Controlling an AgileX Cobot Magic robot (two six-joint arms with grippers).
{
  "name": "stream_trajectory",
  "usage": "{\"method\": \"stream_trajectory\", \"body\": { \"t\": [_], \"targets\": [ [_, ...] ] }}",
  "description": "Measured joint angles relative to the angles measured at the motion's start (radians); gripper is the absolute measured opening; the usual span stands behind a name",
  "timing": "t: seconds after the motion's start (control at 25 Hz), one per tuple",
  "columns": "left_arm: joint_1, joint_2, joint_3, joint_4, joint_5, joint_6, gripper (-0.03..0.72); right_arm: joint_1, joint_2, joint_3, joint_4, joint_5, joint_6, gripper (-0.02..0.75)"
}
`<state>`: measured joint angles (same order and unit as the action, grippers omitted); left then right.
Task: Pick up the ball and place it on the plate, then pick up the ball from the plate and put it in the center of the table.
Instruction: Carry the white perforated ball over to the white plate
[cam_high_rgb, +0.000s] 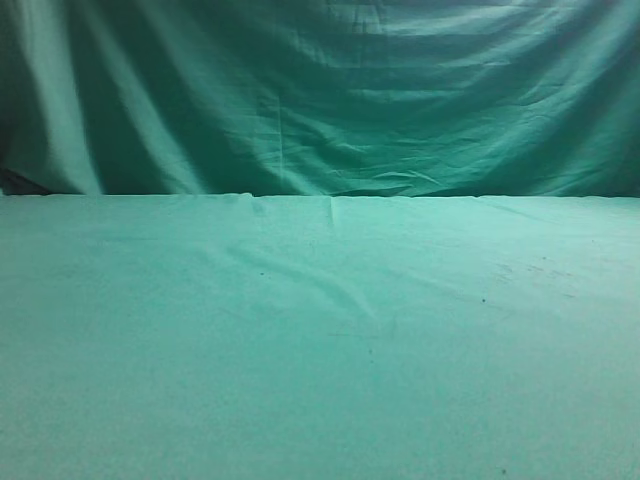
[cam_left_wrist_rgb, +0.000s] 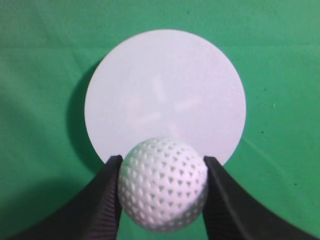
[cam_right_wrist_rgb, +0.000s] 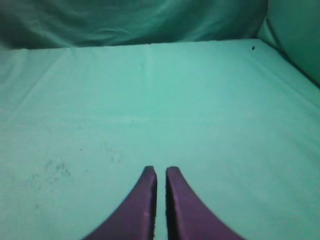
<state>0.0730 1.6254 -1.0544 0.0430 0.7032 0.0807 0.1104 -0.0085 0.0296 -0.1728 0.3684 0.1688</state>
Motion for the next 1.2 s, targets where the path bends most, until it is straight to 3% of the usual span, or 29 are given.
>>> {"method": "stream_trajectory", "body": {
  "t": [0.28,0.48,0.6,0.88,1.08,1.2],
  "targets": [
    [0.0,0.021,0.0,0.009,0.002,0.0,0.311,0.0,0.0,0.0,0.0,-0.217,0.0,0.07],
    [0.0,0.021,0.0,0.085,0.004,-0.059,0.311,0.0,0.0,-0.005,0.0,-0.422,0.0,0.07],
    [0.0,0.021,0.0,0.103,0.004,-0.075,0.311,0.0,0.016,-0.093,0.0,-0.323,0.0,0.07],
    [0.0,0.021,0.0,0.104,-0.009,-0.077,0.311,0.0,0.277,-0.338,0.022,0.123,0.015,0.07],
    [0.0,0.021,0.0,0.104,-0.024,-0.077,0.311,0.0,0.397,-0.369,0.078,0.226,0.011,0.07],
    [0.0,0.021,0.0,0.112,-0.026,-0.078,0.311,0.0,0.443,-0.383,0.111,0.276,-0.09,0.07]
  ]
}}
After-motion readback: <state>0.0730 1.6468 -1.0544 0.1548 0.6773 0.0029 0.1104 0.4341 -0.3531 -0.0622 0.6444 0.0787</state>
